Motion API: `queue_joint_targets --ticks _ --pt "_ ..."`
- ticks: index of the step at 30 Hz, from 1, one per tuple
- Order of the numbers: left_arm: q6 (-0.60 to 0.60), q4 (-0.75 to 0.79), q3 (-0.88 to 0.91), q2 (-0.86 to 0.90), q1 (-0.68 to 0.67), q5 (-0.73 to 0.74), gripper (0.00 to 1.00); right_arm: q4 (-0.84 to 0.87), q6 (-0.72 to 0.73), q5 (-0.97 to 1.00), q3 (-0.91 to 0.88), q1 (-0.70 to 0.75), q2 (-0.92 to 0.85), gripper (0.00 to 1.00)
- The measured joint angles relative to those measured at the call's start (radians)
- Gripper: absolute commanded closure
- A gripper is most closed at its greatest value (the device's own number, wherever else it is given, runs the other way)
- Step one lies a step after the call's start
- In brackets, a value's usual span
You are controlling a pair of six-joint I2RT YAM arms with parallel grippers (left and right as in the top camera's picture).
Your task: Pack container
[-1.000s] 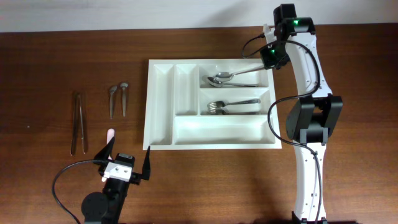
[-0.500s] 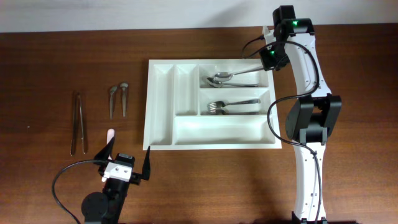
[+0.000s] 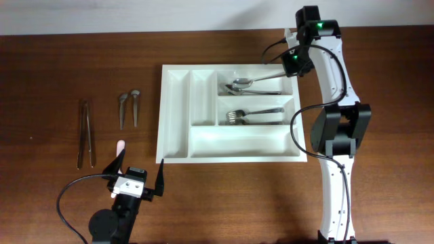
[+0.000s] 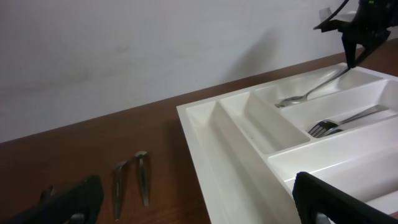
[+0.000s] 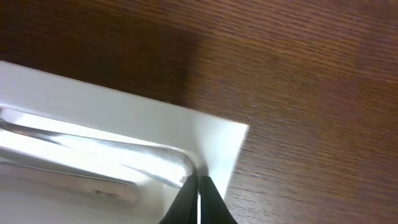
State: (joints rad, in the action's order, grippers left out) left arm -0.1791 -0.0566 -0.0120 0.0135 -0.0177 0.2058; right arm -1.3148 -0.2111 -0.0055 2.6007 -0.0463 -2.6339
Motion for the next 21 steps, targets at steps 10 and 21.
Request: queue_joint_targets --ticks 10,21 --pt "0.0 0.0 0.0 0.0 0.0 0.0 0.01 0.003 -0.002 -0.011 0.0 -0.031 -0.002 0.96" --pt "0.0 0.0 0.0 0.0 0.0 0.0 0.01 0.007 0.016 -0.011 0.002 -0.031 -0.003 0.96"
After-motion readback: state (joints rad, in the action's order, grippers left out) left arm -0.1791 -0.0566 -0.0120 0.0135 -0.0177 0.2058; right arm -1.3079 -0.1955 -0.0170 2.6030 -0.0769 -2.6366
